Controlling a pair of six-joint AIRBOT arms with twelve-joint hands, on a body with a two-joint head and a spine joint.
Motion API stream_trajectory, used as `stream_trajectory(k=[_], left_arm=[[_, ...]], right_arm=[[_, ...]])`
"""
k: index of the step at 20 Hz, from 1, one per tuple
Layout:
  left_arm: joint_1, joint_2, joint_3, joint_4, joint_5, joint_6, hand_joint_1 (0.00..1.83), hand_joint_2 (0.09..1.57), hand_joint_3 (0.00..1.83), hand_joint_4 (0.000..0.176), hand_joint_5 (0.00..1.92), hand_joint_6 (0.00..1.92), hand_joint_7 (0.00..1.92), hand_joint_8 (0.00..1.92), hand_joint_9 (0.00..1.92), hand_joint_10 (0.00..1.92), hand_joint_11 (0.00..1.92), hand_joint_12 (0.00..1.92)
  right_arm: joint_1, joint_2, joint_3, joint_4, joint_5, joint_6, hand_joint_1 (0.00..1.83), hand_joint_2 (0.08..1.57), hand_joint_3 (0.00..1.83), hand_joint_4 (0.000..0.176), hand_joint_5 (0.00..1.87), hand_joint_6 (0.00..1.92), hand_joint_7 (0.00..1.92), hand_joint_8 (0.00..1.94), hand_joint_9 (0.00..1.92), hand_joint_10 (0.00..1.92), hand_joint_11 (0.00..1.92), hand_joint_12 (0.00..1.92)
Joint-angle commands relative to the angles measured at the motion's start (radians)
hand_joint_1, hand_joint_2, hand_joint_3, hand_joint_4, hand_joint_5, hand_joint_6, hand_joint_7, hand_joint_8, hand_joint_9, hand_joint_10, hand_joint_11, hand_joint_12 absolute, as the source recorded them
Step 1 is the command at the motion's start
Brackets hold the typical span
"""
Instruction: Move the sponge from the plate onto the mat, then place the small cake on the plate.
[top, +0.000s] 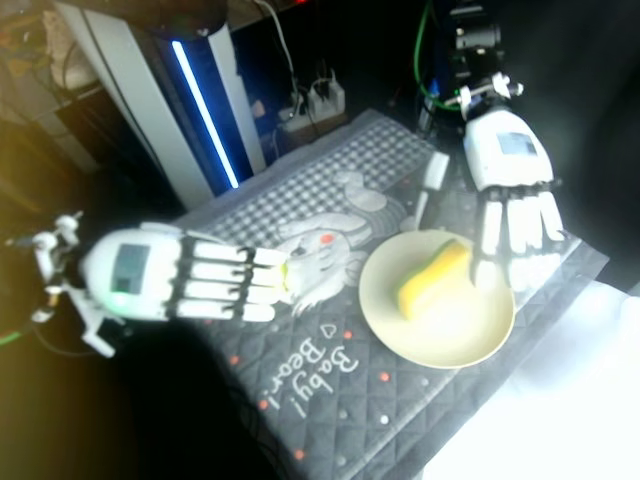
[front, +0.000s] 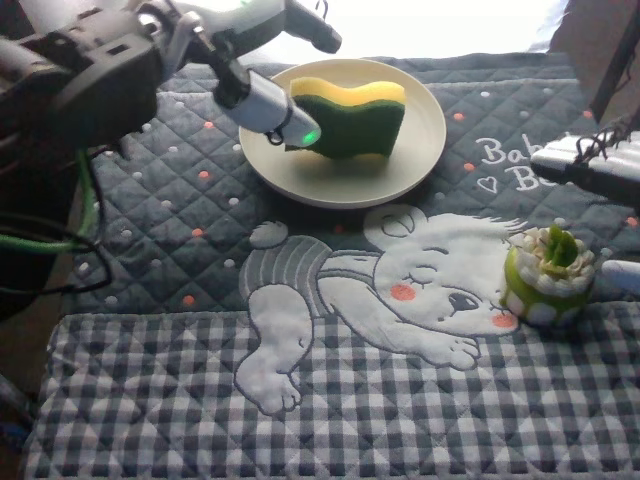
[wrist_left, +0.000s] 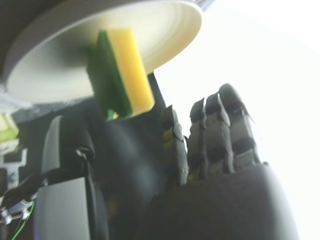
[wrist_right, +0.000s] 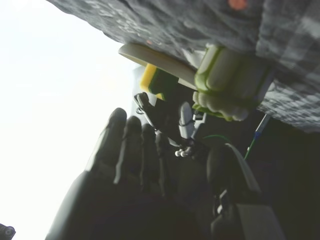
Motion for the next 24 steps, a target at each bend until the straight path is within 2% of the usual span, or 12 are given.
stream_trajectory(k=[1, 2, 3, 5, 7, 10, 14, 16, 18, 22, 23, 24], left_arm=[[-0.019, -0.028, 0.027, -0.002, -0.06, 0.003, 0.96, 1.04, 0.01, 0.045, 0.82, 0.01, 0.83, 0.04, 0.76, 0.09, 0.17, 1.25], [-0.023, -0.047, 0.047, -0.002, -0.051, 0.003, 1.01, 1.11, 0.01, 0.123, 0.92, 0.81, 0.93, 0.02, 0.83, 0.1, 0.21, 1.3], [-0.028, -0.074, 0.073, -0.004, -0.038, 0.003, 1.17, 1.13, 0.0, 0.001, 0.97, 0.84, 0.92, 0.98, 0.91, 0.15, 0.23, 1.36], [-0.03, -0.098, 0.099, -0.014, -0.025, 0.003, 1.23, 1.12, 0.0, 0.0, 0.97, 0.83, 0.97, 1.15, 0.85, 0.65, 0.26, 1.51], [-0.031, -0.105, 0.105, -0.028, -0.031, 0.003, 1.24, 1.11, 0.0, 0.0, 0.97, 0.84, 1.03, 1.07, 0.8, 0.88, 0.29, 1.51], [-0.038, -0.072, 0.06, -0.024, -0.077, 0.003, 1.24, 1.16, 0.0, 0.0, 0.98, 0.72, 0.87, 1.41, 0.65, 1.25, 0.26, 1.66], [-0.038, 0.145, -0.185, 0.069, -0.225, 0.003, 1.26, 1.09, 0.0, 0.0, 1.02, 0.74, 1.06, 1.03, 0.9, 0.86, 0.61, 1.44], [-0.009, 0.245, -0.296, 0.113, -0.303, 0.003, 1.39, 1.05, 0.0, 0.0, 1.1, 0.51, 1.12, 0.75, 1.09, 1.06, 0.86, 1.08], [0.062, 0.365, -0.422, 0.141, -0.394, 0.002, 1.27, 1.06, 0.0, 0.0, 1.14, 0.53, 1.12, 0.91, 1.14, 0.56, 0.85, 1.18], [0.228, 0.515, -0.575, 0.149, -0.479, -0.048, 1.29, 1.04, 0.0, 0.0, 1.21, 0.36, 1.15, 0.92, 1.25, 0.53, 1.03, 1.21], [0.245, 0.518, -0.582, 0.147, -0.487, -0.061, 1.38, 1.02, 0.01, 0.0, 1.15, 0.54, 1.19, 0.63, 1.15, 0.86, 0.98, 1.03], [0.288, 0.515, -0.587, 0.128, -0.495, -0.078, 1.4, 1.04, 0.0, 0.0, 1.13, 0.52, 1.14, 0.7, 1.1, 0.99, 1.0, 1.01]], right_arm=[[0.013, 0.001, 0.008, 0.04, 0.119, 0.003, 0.75, 1.39, 0.0, 0.0, 0.13, 0.01, 0.15, 0.01, 0.17, 0.01, 0.16, 0.24], [0.013, -0.002, 0.009, 0.04, 0.119, 0.003, 0.75, 1.39, 0.0, 0.0, 0.14, 0.01, 0.16, 0.01, 0.19, 0.01, 0.18, 0.25], [0.013, -0.006, 0.011, 0.04, 0.119, 0.003, 0.79, 1.38, 0.0, 0.0, 0.16, 0.01, 0.16, 0.0, 0.18, 0.01, 0.17, 0.25], [0.013, -0.012, 0.015, 0.04, 0.117, 0.007, 0.84, 1.36, 0.0, 0.0, 0.17, 0.01, 0.18, 0.01, 0.2, 0.01, 0.18, 0.25], [0.013, -0.017, 0.02, 0.04, 0.114, 0.017, 0.87, 1.34, 0.0, 0.0, 0.2, 0.0, 0.22, 0.0, 0.25, 0.01, 0.21, 0.28], [0.011, -0.017, 0.021, 0.04, 0.109, 0.037, 0.81, 1.36, 0.01, 0.0, 0.19, 0.0, 0.27, 0.0, 0.3, 0.0, 0.22, 0.35], [0.011, -0.006, 0.014, 0.039, 0.11, 0.051, 0.8, 1.36, 0.0, 0.0, 0.21, 0.0, 0.26, 0.0, 0.29, 0.0, 0.09, 0.57], [0.011, 0.006, 0.005, 0.039, 0.112, 0.051, 0.78, 1.37, 0.0, 0.0, 0.2, 0.0, 0.24, 0.0, 0.26, 0.0, 0.11, 0.42], [0.011, 0.015, -0.005, 0.039, 0.123, 0.052, 0.72, 1.38, 0.0, 0.0, 0.21, 0.0, 0.26, 0.0, 0.27, 0.0, 0.21, 0.28], [0.012, 0.018, -0.012, 0.037, 0.152, 0.056, 0.7, 1.37, 0.0, 0.0, 0.25, 0.01, 0.3, 0.01, 0.32, 0.01, 0.27, 0.29], [0.012, 0.018, -0.012, 0.038, 0.151, 0.056, 0.66, 1.36, 0.0, 0.0, 0.26, 0.01, 0.3, 0.01, 0.32, 0.01, 0.28, 0.3], [0.012, 0.016, -0.008, 0.043, 0.15, 0.056, 0.64, 1.36, 0.0, 0.009, 0.27, 0.01, 0.29, 0.0, 0.3, 0.0, 0.27, 0.3]])
